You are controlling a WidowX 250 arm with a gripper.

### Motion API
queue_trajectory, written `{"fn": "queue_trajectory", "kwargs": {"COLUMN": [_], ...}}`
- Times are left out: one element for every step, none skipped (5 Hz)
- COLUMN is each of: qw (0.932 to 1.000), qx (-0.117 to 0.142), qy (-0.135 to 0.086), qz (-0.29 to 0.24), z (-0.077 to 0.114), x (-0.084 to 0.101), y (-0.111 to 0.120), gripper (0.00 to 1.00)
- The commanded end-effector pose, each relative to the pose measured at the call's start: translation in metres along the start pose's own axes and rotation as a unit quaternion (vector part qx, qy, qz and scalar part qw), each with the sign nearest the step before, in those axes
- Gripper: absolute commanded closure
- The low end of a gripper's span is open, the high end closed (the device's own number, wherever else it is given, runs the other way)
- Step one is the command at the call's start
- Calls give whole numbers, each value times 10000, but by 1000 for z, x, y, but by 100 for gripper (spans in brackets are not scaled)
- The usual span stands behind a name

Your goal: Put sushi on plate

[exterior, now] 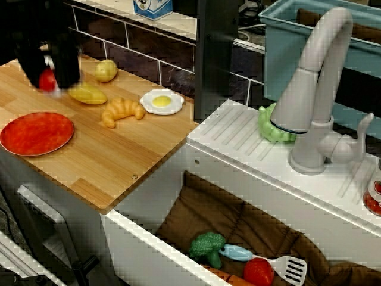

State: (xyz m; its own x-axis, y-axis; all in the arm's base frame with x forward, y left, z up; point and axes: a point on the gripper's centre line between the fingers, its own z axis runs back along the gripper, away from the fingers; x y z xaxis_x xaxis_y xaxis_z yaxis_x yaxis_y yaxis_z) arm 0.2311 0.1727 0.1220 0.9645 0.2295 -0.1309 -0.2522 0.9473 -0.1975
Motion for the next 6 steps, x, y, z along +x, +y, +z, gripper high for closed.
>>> {"fn": "queue_trajectory", "kwargs": {"qw": [9944,9912,9844,9742,9648,9662], "qx": [502,655,888,1128,1693,1845], "qy": [490,580,724,917,864,799], "qz": [-791,-993,-1336,-1725,-1819,-1615], "z": [25,21,9,-9,-48,-48], "x": [19,14,-5,-29,-41,-39], "y": [56,68,71,80,97,100], "gripper": [100,100,100,100,100,0]}}
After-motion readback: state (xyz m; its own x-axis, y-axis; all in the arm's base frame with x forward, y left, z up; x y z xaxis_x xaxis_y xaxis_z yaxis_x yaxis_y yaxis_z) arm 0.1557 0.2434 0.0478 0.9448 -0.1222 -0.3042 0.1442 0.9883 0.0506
